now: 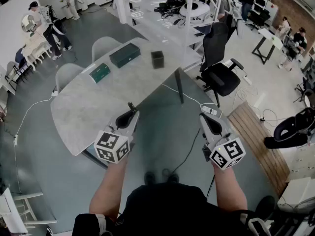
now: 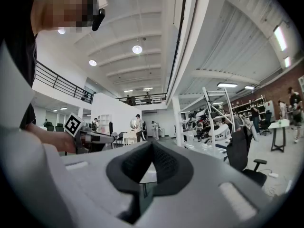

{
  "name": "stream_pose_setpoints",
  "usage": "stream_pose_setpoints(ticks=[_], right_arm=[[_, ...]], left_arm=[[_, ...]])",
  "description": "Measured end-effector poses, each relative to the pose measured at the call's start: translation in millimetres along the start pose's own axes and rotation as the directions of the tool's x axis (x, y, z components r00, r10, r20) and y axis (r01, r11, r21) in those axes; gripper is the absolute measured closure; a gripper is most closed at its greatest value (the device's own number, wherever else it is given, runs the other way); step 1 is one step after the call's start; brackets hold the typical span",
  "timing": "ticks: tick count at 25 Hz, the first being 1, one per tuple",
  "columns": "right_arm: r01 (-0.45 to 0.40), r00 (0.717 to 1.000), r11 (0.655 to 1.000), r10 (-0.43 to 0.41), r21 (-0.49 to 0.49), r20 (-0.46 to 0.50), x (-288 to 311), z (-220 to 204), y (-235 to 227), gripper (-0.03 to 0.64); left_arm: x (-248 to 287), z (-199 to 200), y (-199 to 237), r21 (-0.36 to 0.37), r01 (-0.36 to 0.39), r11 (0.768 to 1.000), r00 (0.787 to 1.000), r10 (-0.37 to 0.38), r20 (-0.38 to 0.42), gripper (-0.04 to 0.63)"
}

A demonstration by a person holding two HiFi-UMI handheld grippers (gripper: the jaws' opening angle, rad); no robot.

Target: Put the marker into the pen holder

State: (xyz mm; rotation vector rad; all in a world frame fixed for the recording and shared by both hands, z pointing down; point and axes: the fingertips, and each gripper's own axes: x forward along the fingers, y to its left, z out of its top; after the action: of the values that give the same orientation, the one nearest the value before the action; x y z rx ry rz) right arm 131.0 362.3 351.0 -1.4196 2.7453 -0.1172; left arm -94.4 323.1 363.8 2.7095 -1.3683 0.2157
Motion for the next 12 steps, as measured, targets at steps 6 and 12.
stream_pose_setpoints(ticks=[6, 12], right_arm=[[0.002, 1.000, 1.000, -0.002, 0.025, -0.001, -18, -7, -10, 0.615], [-0.005, 1.000, 0.999, 0.004, 0.052, 0.012, -34, -12, -16, 0.615]], left_arm=[[7, -6, -19, -0.009, 0.009, 1.000, 1.000, -0.009, -0.005, 0.546], [13, -5, -48, 0.000, 0.024, 1.000, 1.000, -0.024, -0.008, 0.546]])
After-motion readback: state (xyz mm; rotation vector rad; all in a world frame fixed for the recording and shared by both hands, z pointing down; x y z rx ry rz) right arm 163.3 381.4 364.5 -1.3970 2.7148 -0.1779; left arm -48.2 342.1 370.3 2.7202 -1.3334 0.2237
